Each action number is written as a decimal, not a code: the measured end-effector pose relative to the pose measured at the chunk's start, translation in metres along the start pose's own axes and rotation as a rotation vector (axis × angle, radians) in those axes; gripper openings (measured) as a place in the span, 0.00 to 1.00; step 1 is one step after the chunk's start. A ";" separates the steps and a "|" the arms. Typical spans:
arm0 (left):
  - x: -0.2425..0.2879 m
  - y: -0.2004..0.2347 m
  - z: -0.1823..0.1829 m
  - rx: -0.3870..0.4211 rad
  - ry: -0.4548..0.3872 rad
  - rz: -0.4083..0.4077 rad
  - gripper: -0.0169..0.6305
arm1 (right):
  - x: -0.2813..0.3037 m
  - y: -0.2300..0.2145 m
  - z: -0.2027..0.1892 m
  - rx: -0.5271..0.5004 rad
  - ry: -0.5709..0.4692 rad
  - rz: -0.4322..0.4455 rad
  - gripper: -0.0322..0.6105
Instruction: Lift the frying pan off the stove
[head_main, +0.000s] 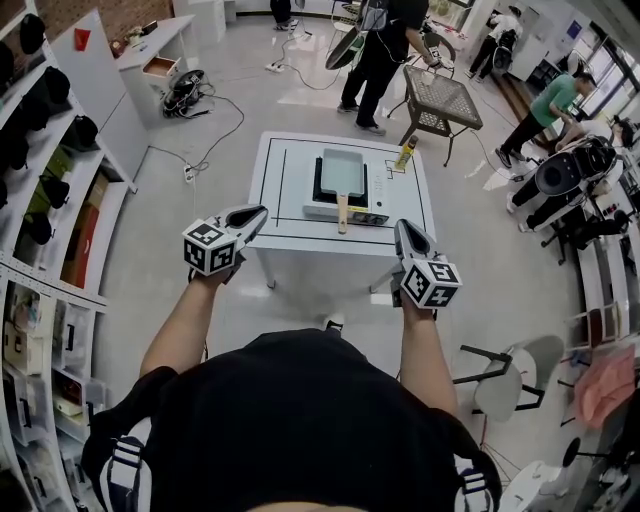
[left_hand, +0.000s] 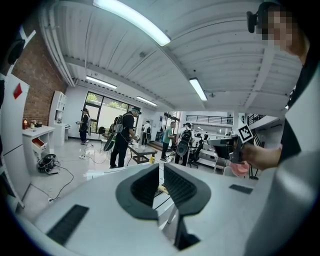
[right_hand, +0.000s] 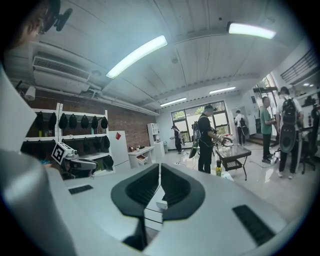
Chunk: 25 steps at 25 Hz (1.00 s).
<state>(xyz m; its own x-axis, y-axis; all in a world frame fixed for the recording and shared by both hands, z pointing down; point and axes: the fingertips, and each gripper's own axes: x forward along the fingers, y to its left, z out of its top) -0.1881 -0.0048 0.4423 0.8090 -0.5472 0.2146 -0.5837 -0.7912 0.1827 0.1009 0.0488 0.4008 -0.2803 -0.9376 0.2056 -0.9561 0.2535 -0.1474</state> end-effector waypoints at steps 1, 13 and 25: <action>0.003 0.001 0.000 0.000 0.002 0.004 0.08 | 0.003 -0.003 0.000 0.001 0.000 0.004 0.08; 0.050 0.018 -0.004 -0.013 0.037 0.047 0.08 | 0.050 -0.048 -0.007 0.027 0.020 0.056 0.07; 0.096 0.040 -0.007 -0.045 0.056 0.080 0.08 | 0.099 -0.085 -0.008 0.025 0.062 0.102 0.07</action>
<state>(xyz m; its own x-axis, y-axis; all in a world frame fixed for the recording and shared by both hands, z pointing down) -0.1344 -0.0865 0.4771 0.7549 -0.5912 0.2839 -0.6501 -0.7315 0.2056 0.1534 -0.0637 0.4416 -0.3813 -0.8907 0.2474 -0.9201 0.3398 -0.1949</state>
